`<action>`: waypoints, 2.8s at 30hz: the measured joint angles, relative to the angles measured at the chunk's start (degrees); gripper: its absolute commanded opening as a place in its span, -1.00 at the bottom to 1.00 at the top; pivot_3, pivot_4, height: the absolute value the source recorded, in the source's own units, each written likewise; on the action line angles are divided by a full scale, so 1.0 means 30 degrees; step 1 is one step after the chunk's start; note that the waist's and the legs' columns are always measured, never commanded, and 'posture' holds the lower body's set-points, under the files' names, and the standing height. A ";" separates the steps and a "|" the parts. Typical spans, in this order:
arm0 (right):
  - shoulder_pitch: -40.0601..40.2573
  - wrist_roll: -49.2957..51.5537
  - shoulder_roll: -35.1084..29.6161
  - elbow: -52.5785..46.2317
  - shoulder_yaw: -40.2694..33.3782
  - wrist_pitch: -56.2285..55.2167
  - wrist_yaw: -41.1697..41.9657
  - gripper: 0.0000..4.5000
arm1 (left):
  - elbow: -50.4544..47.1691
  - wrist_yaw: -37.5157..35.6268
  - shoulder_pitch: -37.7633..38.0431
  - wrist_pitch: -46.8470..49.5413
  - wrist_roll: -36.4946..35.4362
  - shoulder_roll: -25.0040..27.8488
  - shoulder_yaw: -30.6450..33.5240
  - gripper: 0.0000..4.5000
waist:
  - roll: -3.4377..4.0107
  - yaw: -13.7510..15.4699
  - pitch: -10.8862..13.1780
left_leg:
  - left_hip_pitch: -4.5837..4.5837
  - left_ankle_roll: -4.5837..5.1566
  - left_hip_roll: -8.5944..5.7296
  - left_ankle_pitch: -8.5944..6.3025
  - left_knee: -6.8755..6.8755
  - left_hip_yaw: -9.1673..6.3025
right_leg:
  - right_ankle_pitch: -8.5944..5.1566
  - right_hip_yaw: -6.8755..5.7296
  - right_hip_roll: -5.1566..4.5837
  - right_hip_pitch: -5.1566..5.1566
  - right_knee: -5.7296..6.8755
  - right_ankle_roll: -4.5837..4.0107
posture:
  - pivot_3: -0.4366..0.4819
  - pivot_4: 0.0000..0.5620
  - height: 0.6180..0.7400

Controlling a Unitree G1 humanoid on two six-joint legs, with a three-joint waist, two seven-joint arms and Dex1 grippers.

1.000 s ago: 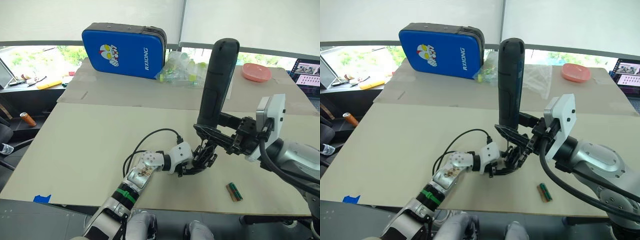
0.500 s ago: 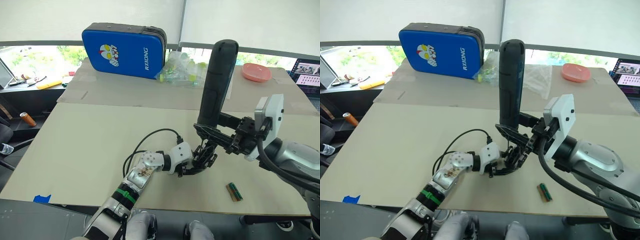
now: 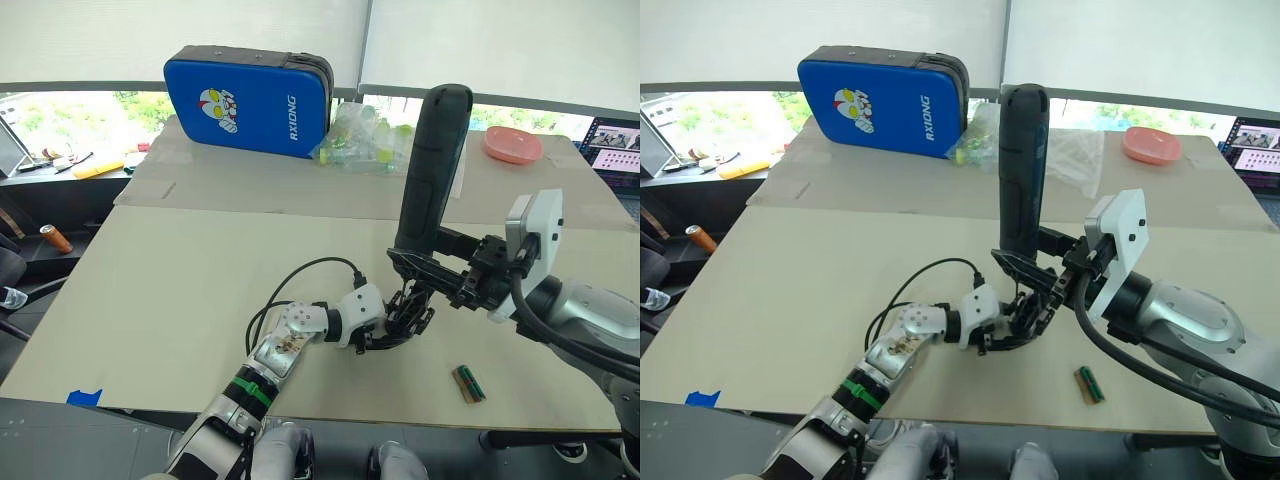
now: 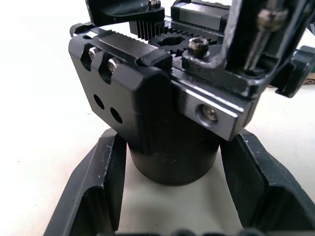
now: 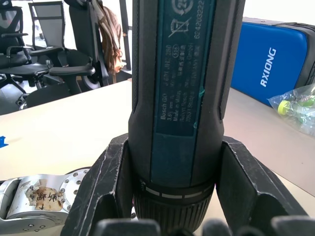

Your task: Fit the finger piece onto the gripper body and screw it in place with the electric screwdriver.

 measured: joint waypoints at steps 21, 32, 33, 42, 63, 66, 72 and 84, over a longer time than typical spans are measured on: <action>-0.0013 -0.0011 0.0098 0.0096 0.0017 -0.0001 -0.0072 -0.14 | -0.0005 0.0000 0.0007 0.0000 0.0000 0.0008 0.0000 0.01 | 0.0000 0.0000 -0.0001 | 0.0000 0.0000 0.0000 0.0000 0.0001 0.0000 | 0.0000 -0.0001 0.0003 0.0001 0.0001 0.0000 | -0.05 -0.47 1.00; 0.0002 -0.0164 0.0417 0.0095 0.0061 -0.0003 -0.0032 -0.14 | -0.0017 0.0000 0.0015 0.0001 0.0000 0.0014 -0.0002 0.01 | 0.0001 -0.0002 -0.0001 | 0.0000 -0.0001 0.0000 0.0001 0.0001 0.0000 | 0.0000 -0.0001 0.0006 0.0000 0.0003 0.0000 | -0.05 -0.47 1.00; 0.0002 -0.0174 0.0431 0.0095 0.0061 -0.0003 -0.0023 -0.14 | -0.0021 0.0000 0.0016 0.0003 0.0000 0.0014 -0.0002 0.01 | 0.0001 -0.0003 -0.0001 | 0.0001 -0.0001 0.0000 0.0001 0.0001 0.0001 | 0.0000 0.0000 0.0007 0.0001 0.0003 0.0000 | -0.05 -0.47 1.00; 0.0002 -0.0182 0.0499 0.0095 0.0070 -0.0003 0.0011 -0.14 | -0.0034 0.0000 0.0019 0.0013 0.0000 0.0010 -0.0003 0.01 | 0.0001 -0.0005 -0.0001 | 0.0000 -0.0002 0.0000 0.0002 0.0001 0.0001 | 0.0000 -0.0001 0.0008 0.0000 0.0003 0.0000 | -0.05 -0.47 1.00; 0.0975 -0.1345 0.0817 -0.0275 0.0187 -0.0661 0.0619 -0.14 | -0.0048 0.0000 0.0036 0.0014 0.0008 0.0009 -0.0033 0.01 | 0.0003 -0.0001 -0.0005 | 0.0003 -0.0003 -0.0001 0.0002 0.0003 0.0000 | 0.0000 -0.0002 0.0012 0.0005 0.0006 0.0000 | -0.05 -0.47 1.00; 0.1252 -0.1642 0.0912 -0.0297 0.0136 -0.0957 0.0689 -0.14 | -0.0027 0.0000 0.0023 0.0015 0.0009 0.0003 -0.0035 0.01 | 0.0003 0.0003 -0.0005 | 0.0004 -0.0004 0.0000 0.0003 0.0004 -0.0001 | 0.0000 -0.0002 0.0013 0.0006 0.0008 0.0000 | -0.05 -0.47 1.00; 0.2005 -0.2551 0.1487 -0.0684 0.0117 -0.1802 0.1057 -0.14 | 0.0023 -0.0006 -0.0016 0.0014 0.0006 0.0002 -0.0037 0.01 | 0.0003 0.0005 -0.0006 | 0.0007 -0.0008 0.0000 0.0005 0.0004 -0.0002 | 0.0000 -0.0001 0.0015 0.0006 0.0013 0.0000 | -0.05 -0.47 1.00; 0.4355 -0.6371 0.3034 -0.2005 0.1546 -0.4872 0.2032 -0.14 | -0.0086 -0.0043 0.0046 0.0022 0.0003 0.0169 -0.0032 0.01 | -0.0012 -0.0099 -0.0026 | 0.0057 -0.0021 0.0002 0.0009 0.0002 -0.0004 | -0.0002 0.0009 0.0023 0.0029 0.0023 0.0002 | -0.05 -0.47 1.00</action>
